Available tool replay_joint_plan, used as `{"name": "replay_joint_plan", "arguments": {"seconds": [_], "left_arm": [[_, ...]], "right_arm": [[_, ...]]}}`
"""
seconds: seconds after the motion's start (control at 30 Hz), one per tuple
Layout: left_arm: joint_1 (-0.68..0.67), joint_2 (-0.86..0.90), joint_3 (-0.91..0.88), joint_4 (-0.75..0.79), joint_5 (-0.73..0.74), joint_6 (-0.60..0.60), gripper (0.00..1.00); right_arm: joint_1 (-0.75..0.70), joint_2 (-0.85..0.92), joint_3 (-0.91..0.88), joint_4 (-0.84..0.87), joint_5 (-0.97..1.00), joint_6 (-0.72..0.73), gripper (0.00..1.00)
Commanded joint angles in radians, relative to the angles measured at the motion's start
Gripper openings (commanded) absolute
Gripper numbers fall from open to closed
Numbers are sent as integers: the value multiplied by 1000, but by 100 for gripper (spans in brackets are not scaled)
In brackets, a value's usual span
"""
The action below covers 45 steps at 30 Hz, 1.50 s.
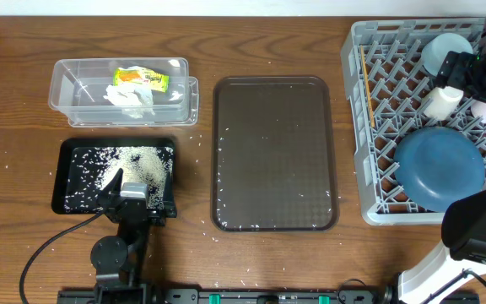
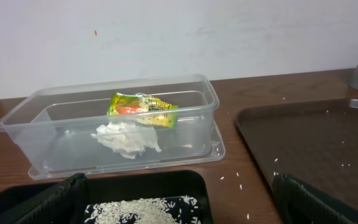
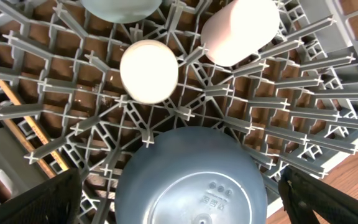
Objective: Sort waste into correct bins and load items into the dishwasher rack
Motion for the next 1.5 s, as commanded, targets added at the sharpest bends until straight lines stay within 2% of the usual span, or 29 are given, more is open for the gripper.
{"name": "replay_joint_plan", "arguments": {"seconds": [0.0,0.33,0.5,0.6,0.8,1.17,1.47], "left_arm": [[-2,-5,-16,-37,6,6,96],[-2,-5,-16,-37,6,6,96],[-2,-5,-16,-37,6,6,96],[-2,-5,-16,-37,6,6,96],[-2,-5,-16,-37,6,6,96],[-2,-5,-16,-37,6,6,96],[-2,-5,-16,-37,6,6,96]], "right_arm": [[3,-129,4,-1,7,9,99],[9,-474,4,3,15,14,99],[49,-610,-13,25,-18,158,99],[112,-697,-87,113,-17,195,99],[224,-875,-402,349,19,191,99],[235,-1200,-1077,649,-7,191,99],[276,-1493,-1457,851,-18,182,99]]}}
